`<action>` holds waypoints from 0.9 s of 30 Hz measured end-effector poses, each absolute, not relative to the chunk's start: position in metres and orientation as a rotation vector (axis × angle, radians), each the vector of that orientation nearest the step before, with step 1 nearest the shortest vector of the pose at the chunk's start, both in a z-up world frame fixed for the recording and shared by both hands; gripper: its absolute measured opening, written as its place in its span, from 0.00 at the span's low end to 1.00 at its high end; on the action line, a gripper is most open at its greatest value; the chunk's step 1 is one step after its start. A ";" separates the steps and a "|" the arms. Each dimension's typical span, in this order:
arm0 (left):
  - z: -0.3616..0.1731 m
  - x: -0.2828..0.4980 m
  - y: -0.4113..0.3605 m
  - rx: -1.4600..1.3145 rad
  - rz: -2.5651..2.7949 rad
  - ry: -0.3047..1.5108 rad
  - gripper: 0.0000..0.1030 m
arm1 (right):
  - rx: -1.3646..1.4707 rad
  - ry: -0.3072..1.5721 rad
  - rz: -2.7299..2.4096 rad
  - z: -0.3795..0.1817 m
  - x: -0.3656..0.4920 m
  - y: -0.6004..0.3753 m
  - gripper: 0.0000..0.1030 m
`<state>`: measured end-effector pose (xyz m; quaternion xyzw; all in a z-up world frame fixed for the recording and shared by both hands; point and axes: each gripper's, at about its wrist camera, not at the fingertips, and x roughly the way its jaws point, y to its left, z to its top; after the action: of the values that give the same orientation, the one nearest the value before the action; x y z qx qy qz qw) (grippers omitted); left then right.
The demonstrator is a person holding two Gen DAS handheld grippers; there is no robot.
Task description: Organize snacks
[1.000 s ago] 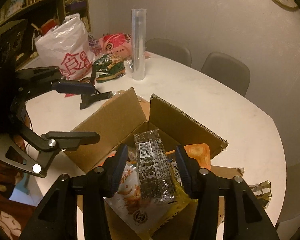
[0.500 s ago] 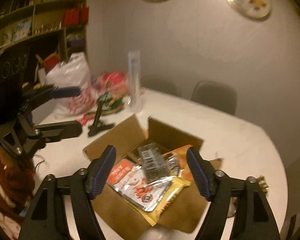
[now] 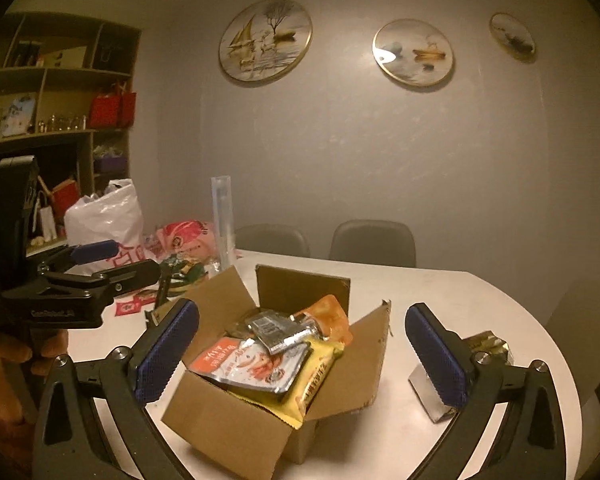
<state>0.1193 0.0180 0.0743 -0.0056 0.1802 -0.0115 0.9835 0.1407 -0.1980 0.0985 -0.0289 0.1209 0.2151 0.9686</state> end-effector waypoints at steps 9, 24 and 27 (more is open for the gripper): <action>0.065 0.120 0.015 0.000 -0.018 0.379 0.99 | -0.029 0.240 0.444 0.088 0.135 -0.197 1.00; 0.066 0.115 0.016 -0.009 -0.024 0.370 0.99 | -0.031 0.236 0.450 0.091 0.132 -0.195 1.00; 0.066 0.115 0.016 -0.009 -0.027 0.370 0.99 | -0.032 0.240 0.447 0.091 0.132 -0.195 1.00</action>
<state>0.1154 0.0162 0.0658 -0.0047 0.1837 -0.0132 0.9829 0.1319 -0.1949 0.0906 -0.0160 0.1185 0.2213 0.9678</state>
